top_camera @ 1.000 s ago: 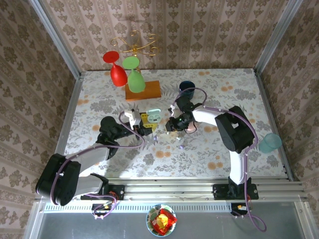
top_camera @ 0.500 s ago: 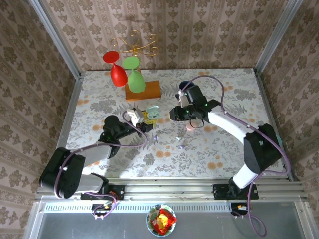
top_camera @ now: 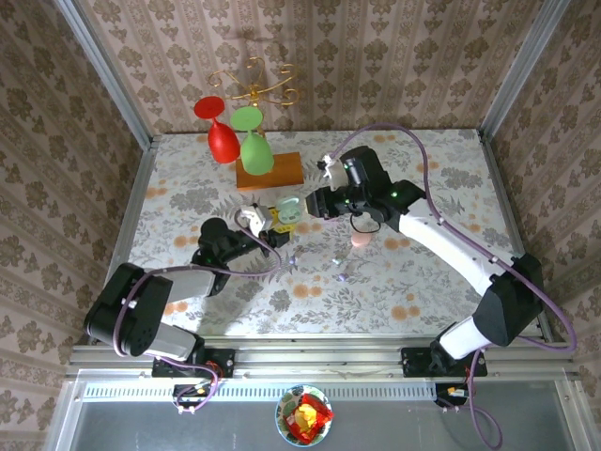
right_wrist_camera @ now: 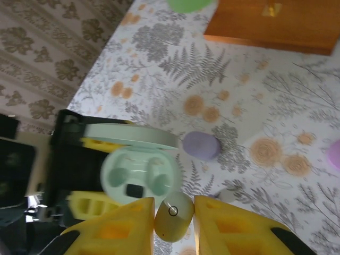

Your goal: Insert the wireless bluetooth earbuds into the charging case

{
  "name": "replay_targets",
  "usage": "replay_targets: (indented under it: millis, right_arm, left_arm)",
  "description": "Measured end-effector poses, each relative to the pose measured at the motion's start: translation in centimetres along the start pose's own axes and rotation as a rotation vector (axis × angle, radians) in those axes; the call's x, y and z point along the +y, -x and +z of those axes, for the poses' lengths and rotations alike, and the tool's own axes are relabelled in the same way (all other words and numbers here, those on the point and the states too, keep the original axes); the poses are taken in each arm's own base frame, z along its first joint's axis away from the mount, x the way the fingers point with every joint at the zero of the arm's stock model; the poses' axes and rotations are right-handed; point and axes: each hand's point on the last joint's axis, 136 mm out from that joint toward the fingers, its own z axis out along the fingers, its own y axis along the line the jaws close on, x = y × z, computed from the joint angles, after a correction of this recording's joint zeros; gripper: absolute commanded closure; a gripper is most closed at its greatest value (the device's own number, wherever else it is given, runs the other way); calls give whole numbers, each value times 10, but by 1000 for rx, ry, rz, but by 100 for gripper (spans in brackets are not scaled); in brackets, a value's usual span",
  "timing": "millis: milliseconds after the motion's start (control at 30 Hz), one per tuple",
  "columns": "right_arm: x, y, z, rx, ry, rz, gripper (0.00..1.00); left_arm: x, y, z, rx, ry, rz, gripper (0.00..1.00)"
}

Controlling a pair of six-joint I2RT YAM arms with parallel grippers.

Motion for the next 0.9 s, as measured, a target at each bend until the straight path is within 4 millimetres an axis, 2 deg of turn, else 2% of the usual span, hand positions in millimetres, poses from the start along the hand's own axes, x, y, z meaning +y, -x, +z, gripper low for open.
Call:
replay_targets:
  millis: [167, 300, 467, 900]
  right_arm:
    - [25, 10, -1, -16, 27, -69, 74]
    - [34, 11, 9, -4, 39, -101, 74]
    - [36, 2, 27, 35, 28, -127, 74]
    - [30, -7, 47, 78, 9, -127, 74]
  left_arm:
    - [1, 2, 0, -9, 4, 7, 62]
    - [2, 4, 1, -17, 4, 12, 62]
    - [2, 5, 2, -18, 1, 9, 62]
    - [1, 8, 3, -26, -7, 1, 62]
